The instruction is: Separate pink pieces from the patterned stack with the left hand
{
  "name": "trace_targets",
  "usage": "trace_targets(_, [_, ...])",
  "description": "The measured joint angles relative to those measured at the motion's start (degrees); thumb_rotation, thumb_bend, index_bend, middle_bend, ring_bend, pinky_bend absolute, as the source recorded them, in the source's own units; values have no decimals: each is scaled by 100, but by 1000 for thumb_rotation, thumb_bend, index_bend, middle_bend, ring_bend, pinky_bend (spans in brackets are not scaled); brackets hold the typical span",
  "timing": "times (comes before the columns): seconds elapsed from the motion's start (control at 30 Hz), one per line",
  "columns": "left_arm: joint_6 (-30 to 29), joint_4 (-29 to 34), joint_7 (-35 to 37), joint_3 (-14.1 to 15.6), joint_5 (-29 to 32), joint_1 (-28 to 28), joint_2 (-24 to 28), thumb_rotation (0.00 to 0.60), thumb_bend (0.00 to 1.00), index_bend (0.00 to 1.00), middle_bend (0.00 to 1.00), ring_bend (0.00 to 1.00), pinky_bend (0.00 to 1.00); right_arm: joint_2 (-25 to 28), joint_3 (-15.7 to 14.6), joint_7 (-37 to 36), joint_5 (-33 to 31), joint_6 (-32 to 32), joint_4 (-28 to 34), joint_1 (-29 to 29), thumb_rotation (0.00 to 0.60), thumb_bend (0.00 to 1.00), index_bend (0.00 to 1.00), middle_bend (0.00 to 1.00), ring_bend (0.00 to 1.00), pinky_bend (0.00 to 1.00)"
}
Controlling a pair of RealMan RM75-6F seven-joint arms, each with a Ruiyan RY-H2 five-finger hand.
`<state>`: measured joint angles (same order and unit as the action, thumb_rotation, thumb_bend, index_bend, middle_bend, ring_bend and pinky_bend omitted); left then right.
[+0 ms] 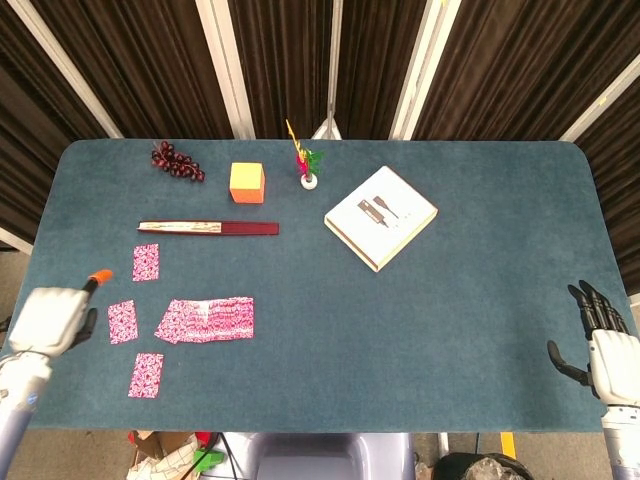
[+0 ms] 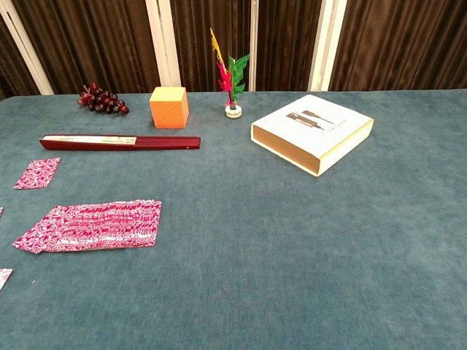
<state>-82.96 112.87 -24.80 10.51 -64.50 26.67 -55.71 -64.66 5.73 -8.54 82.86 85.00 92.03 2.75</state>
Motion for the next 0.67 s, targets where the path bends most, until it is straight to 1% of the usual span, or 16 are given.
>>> trace_targets(0.07, [-269,-267,311,8,-242,-268,-95,600,602,173,289,275,393,5,3,23,-4,-2,22,3,600,389,82,64,85,165])
trace_targets(0.13, [-436,-610,679,0,-387,-522,-246,600,555,154,98,103,239,11,10,41,-20,-1,46,3,600,389,82,64,85,165])
trace_targets(0.2, [-498,-956,1002,-29,-489,-672,-404,600,547,144,16,15,160,11,14,66,-26,0,50,3,600,388,82,64,85,165])
trace_targets(0.3, [-503,-1372,1383,-101,-629,-832,-616,600,544,134,0,0,112,1,17,108,-33,14,13,1,600,389,82,64,85,165])
trace_targets(0.4, [-450,-1624,1584,-209,-746,-960,-779,600,544,130,0,0,91,-25,30,159,-24,43,-39,5,600,389,82,64,85,165])
trace_targets(0.67, [-397,-1768,1529,-409,-881,-1087,-843,600,544,109,0,0,88,-93,71,124,-5,114,-167,11,600,388,82,64,85,165])
